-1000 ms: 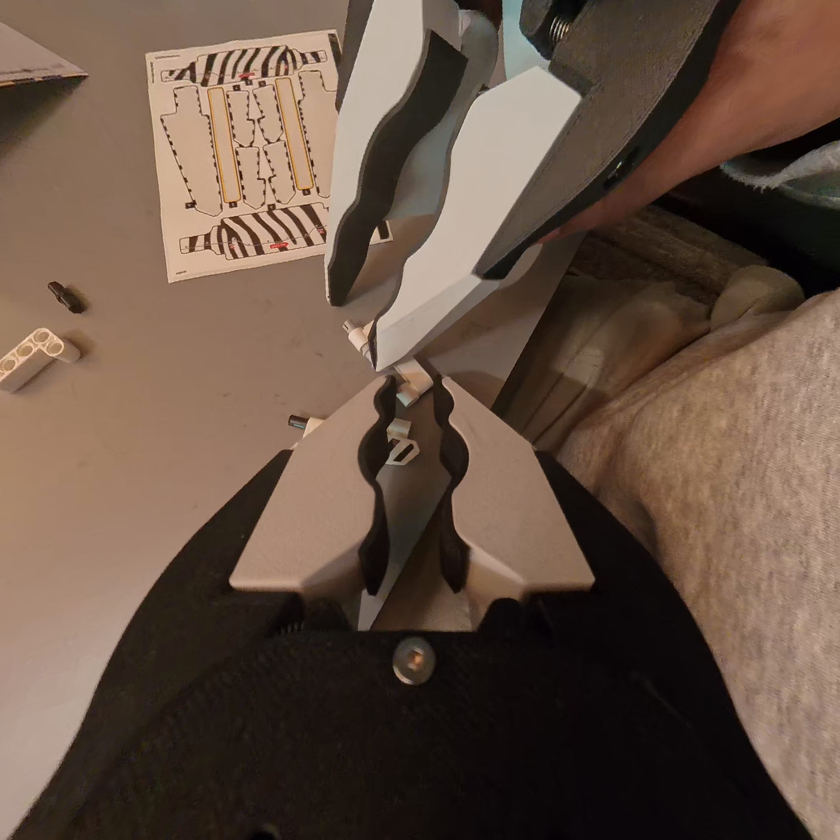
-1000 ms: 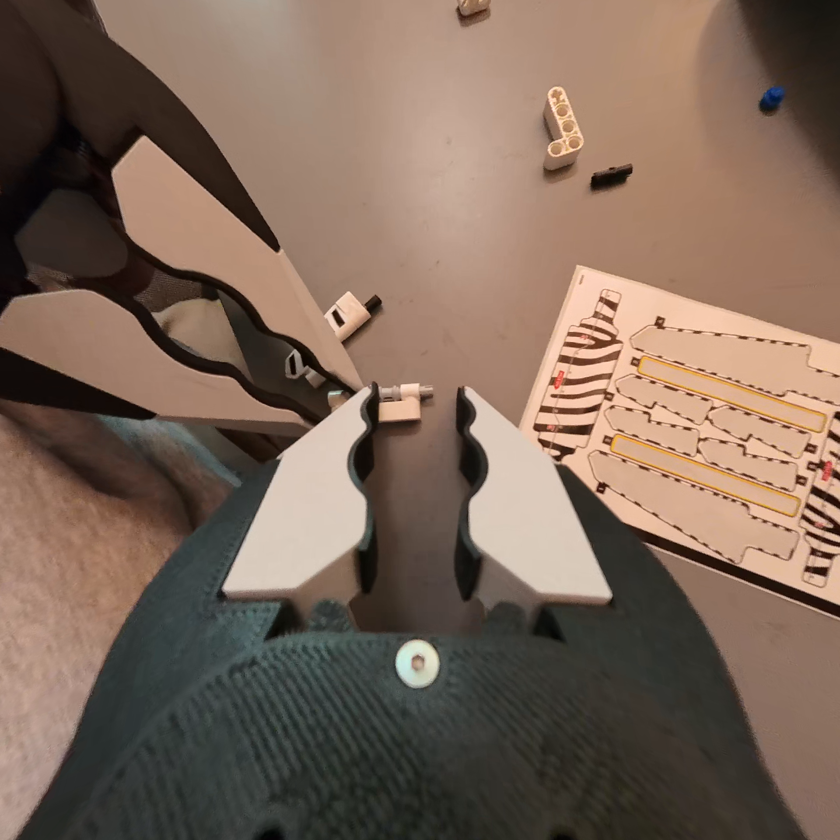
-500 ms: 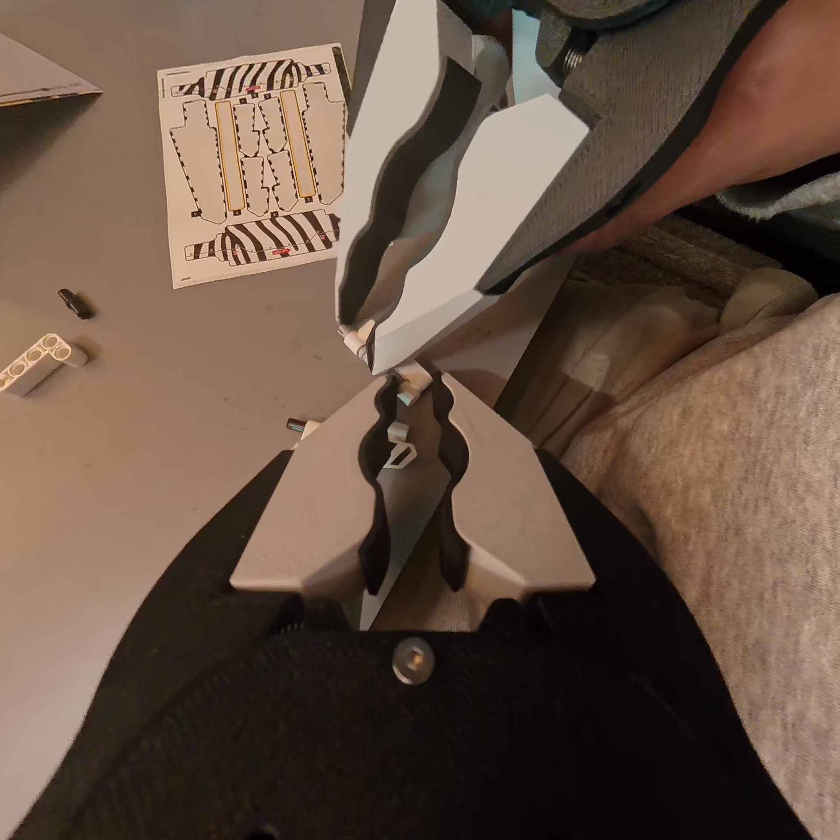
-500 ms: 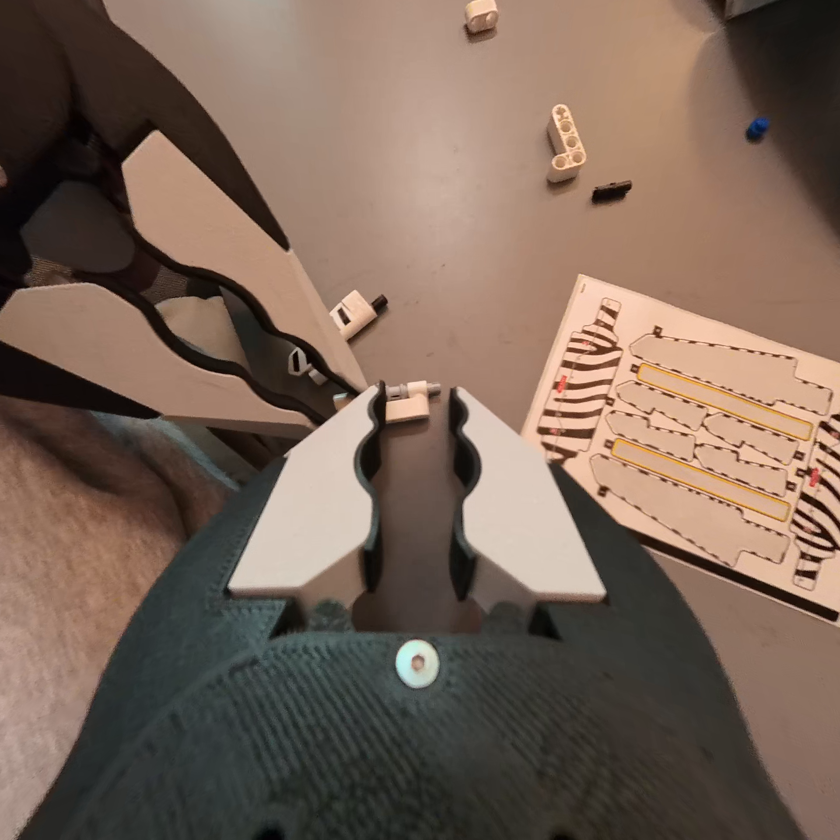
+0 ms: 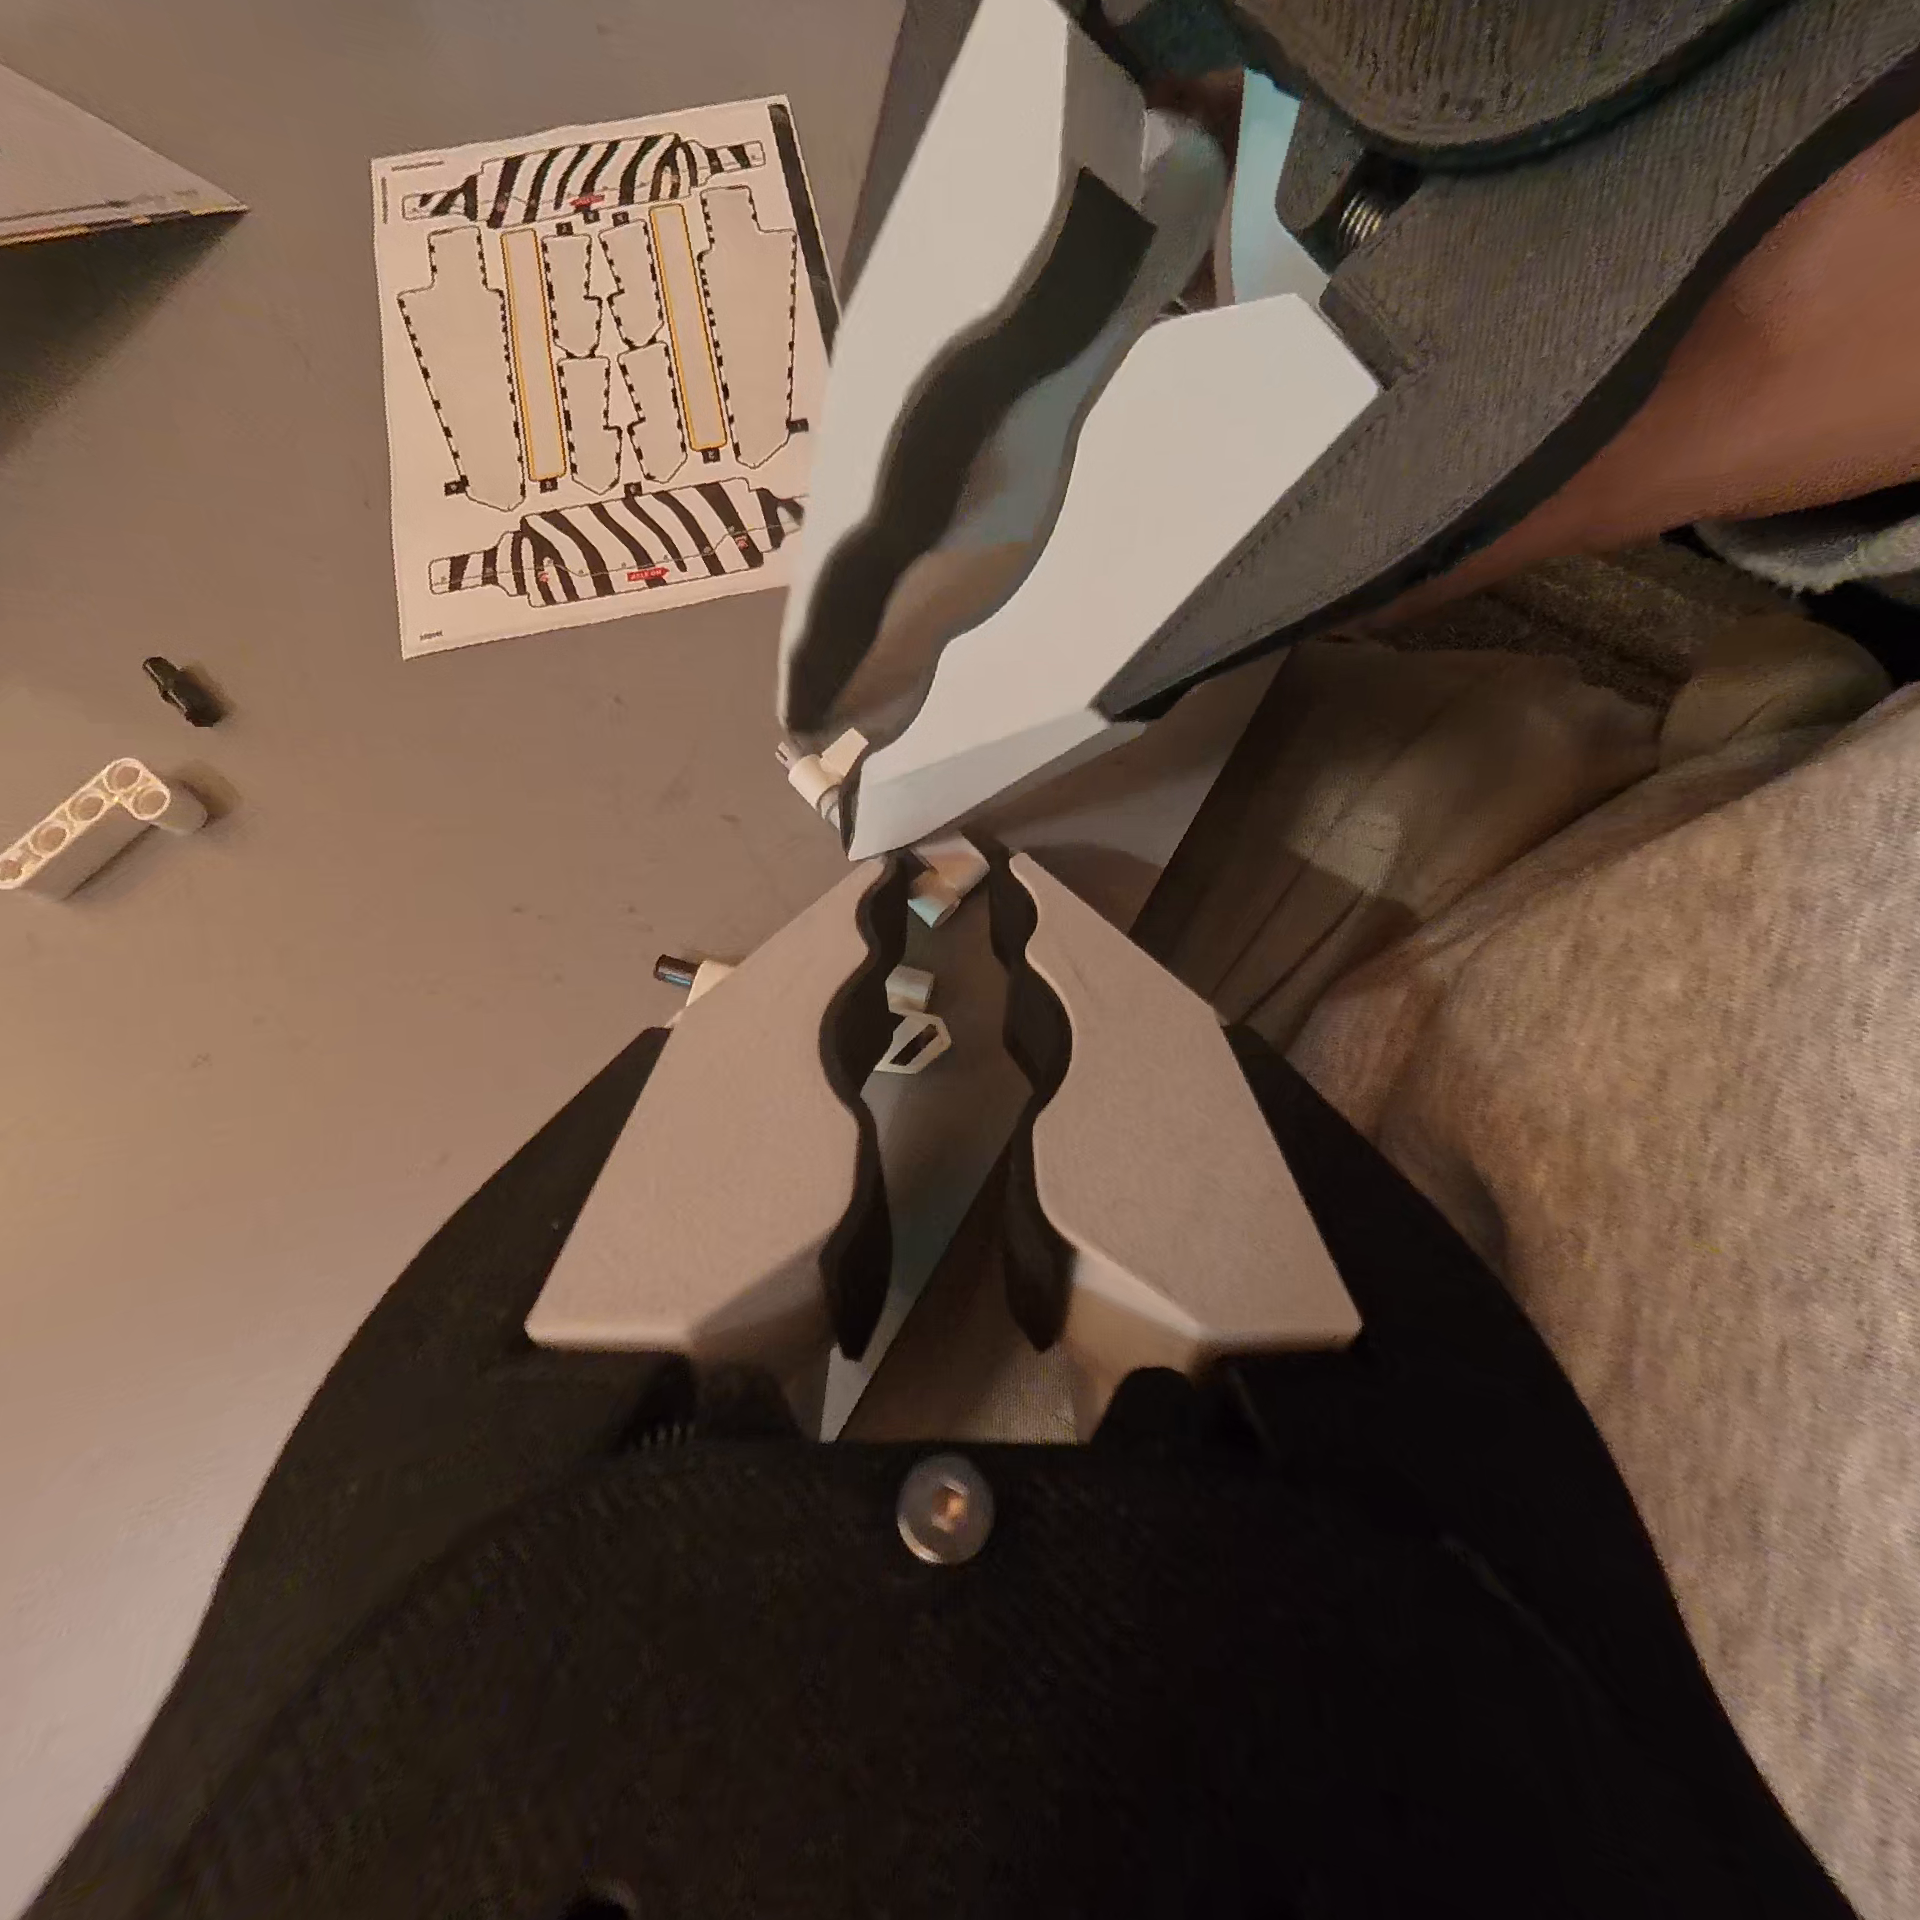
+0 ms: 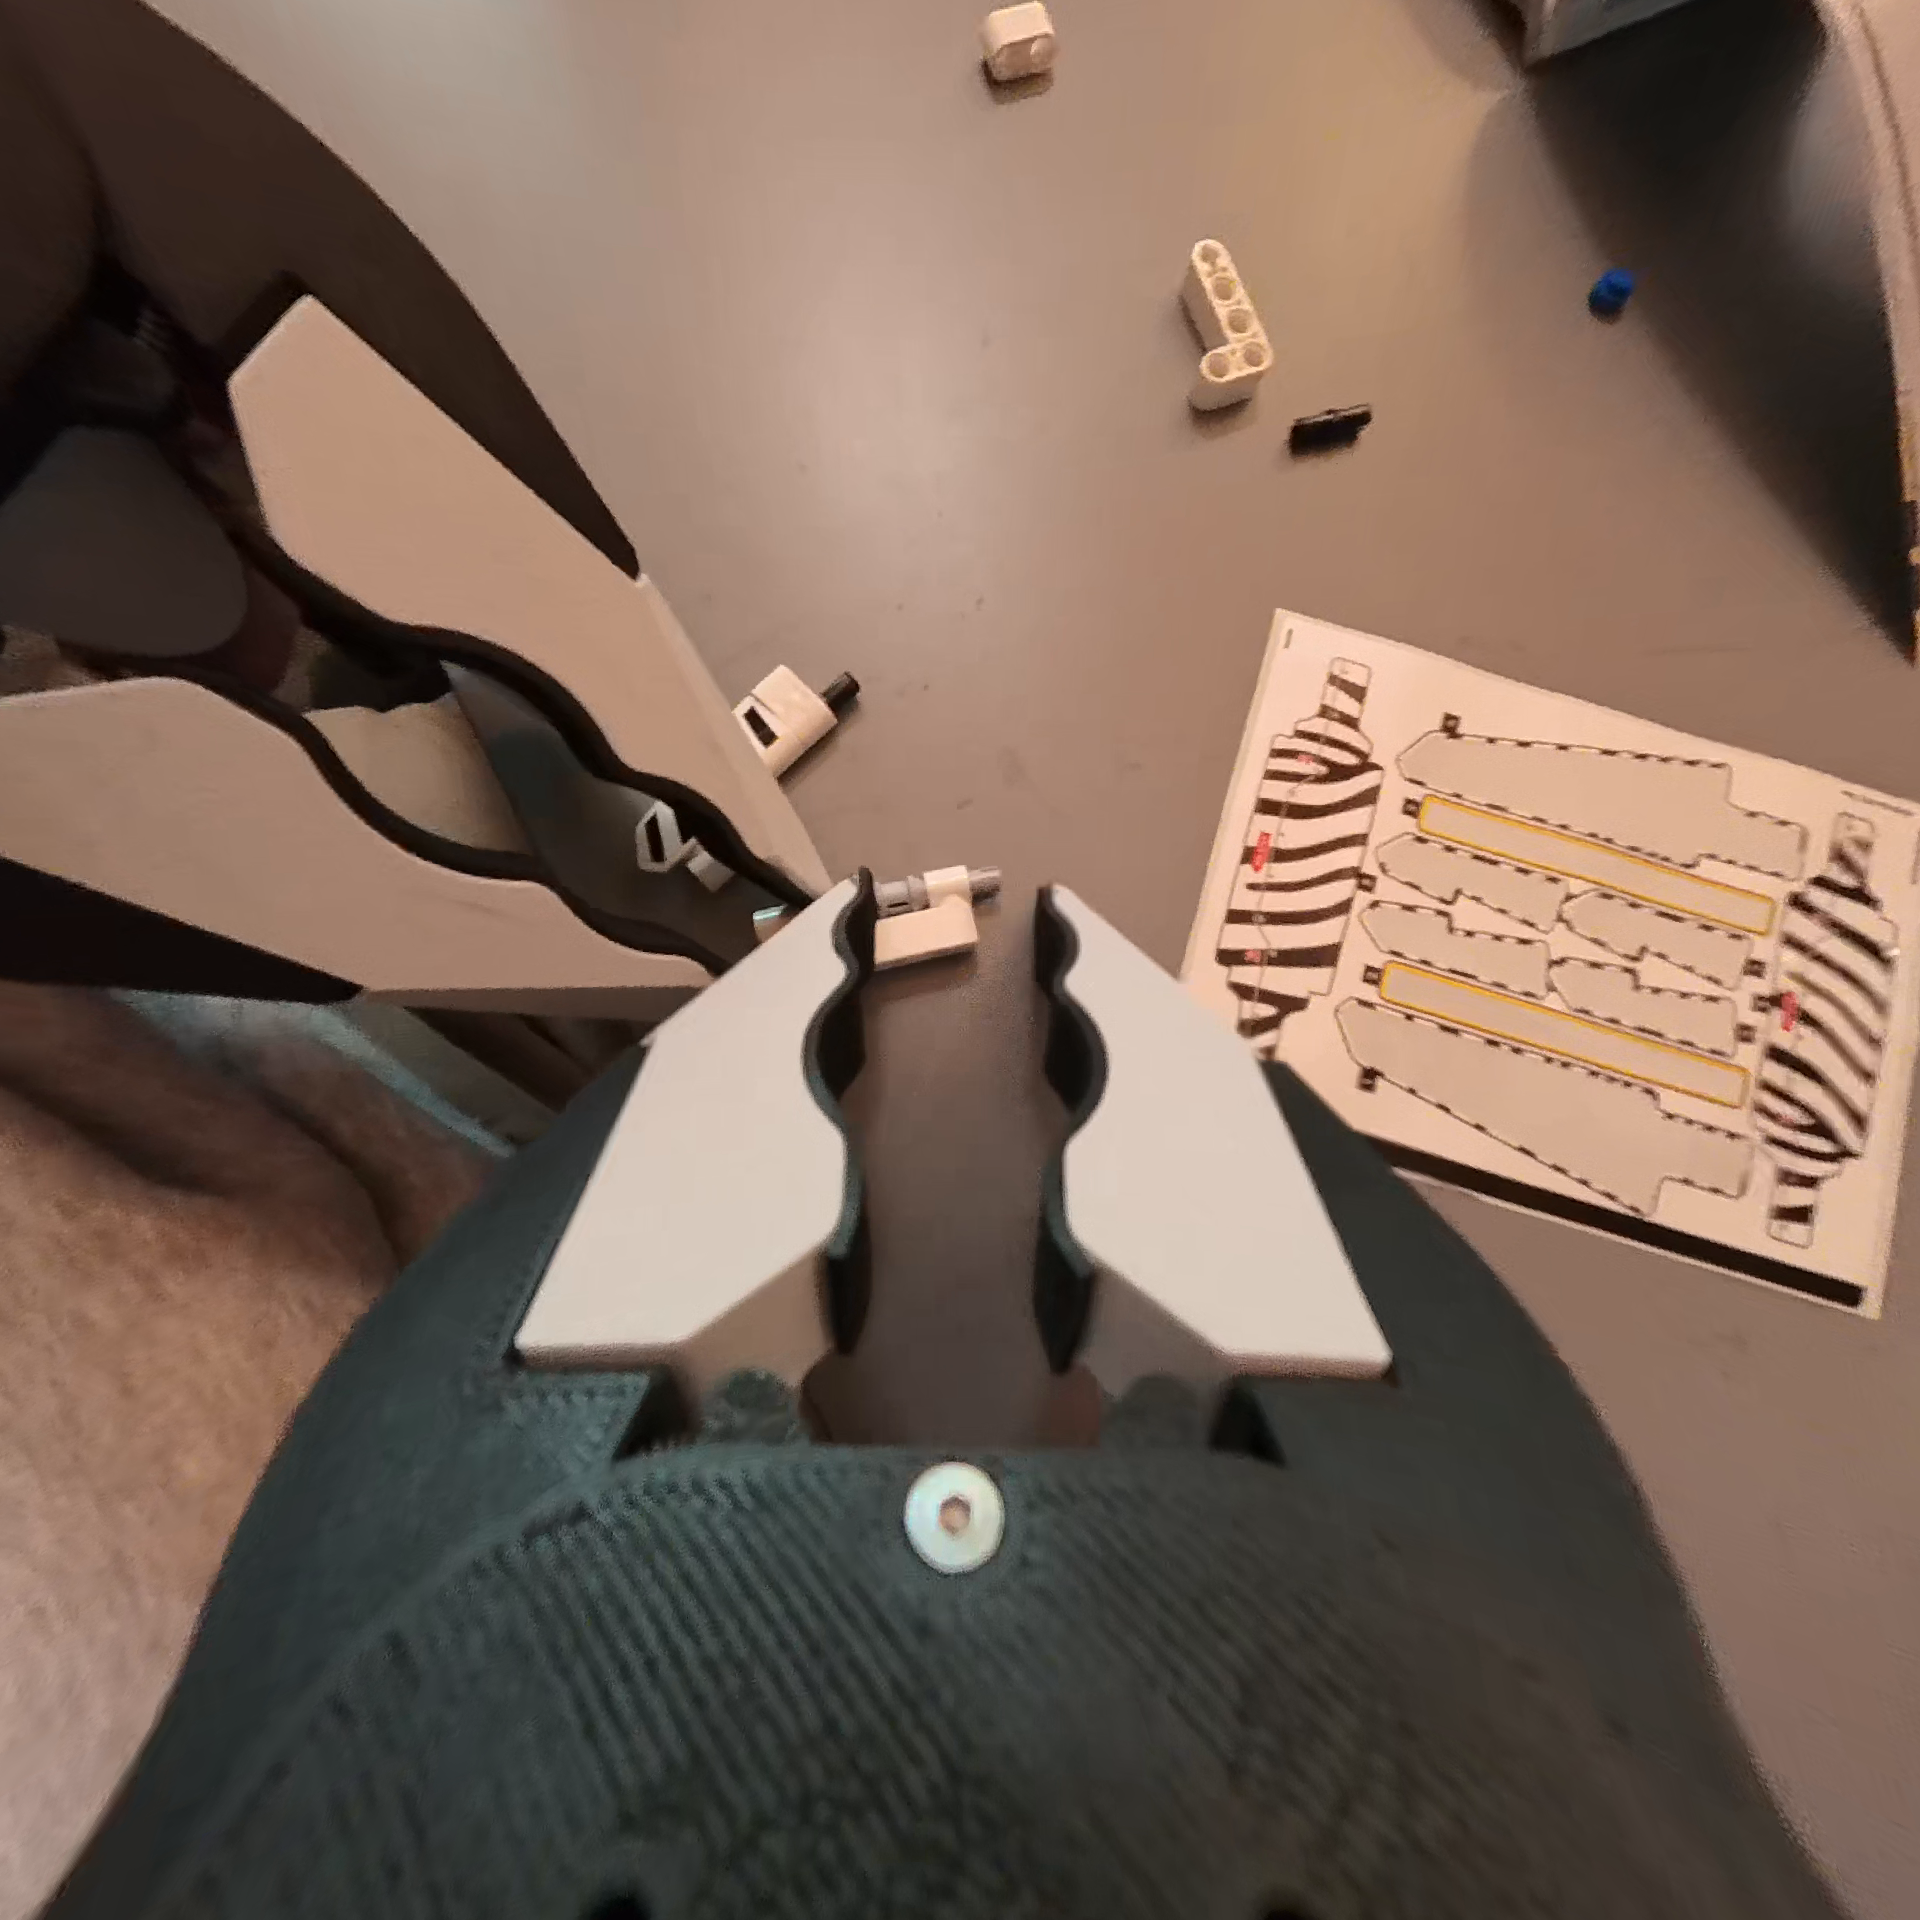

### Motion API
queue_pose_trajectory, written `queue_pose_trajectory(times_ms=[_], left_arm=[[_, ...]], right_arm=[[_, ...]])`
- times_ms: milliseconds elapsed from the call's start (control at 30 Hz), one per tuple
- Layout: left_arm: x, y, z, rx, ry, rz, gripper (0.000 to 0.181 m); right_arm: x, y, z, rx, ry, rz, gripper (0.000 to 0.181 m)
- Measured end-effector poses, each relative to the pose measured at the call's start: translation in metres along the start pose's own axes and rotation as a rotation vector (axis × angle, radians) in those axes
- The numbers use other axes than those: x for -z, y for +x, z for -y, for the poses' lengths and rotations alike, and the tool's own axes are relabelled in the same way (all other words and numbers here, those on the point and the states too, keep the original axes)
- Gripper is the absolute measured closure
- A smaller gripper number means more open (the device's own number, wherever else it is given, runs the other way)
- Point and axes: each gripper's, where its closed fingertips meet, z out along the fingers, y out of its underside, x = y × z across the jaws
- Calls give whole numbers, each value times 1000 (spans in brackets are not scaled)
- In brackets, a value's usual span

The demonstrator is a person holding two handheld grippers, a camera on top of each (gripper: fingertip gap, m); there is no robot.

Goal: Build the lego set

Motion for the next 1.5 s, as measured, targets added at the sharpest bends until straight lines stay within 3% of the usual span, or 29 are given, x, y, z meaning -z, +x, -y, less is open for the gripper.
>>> queue_pose_trajectory(times_ms=[33, 333, 600, 733, 833, 933, 1033, 1167, 1200, 1300, 1500], left_arm=[[0, 0, 0, -1, -2, 4, 163], [-1, -1, 0, 13, 4, 12, 163], [-1, -2, 1, 18, 6, 14, 163], [2, -2, 3, 95, 9, -59, 163], [20, -7, 18, 168, 63, -132, 150], [36, -28, 26, 203, 65, -105, 146], [34, -73, 13, 140, -137, 86, 146], [48, -160, -14, -107, -617, 609, 138], [46, -169, -12, -126, -668, 654, 136], [24, -167, 5, -134, -643, 593, 130], [22, -159, 16, -216, -660, 613, 128]], right_arm=[[0, -4, 0, -26, -2, 27, 158], [0, -4, -1, -134, 34, -16, 162], [-1, -3, -1, -120, 44, -33, 164], [-1, -1, 2, -94, 78, -28, 164], [3, 7, 5, -120, 113, -31, 143], [20, 18, 18, -163, 234, -28, 128], [39, 31, 26, -181, 357, -49, 126], [53, 40, 24, -178, 411, -81, 127], [55, 40, 24, -177, 417, -88, 127], [66, 38, 26, -162, 453, -103, 131], [78, 33, 34, -111, 514, -132, 132]])
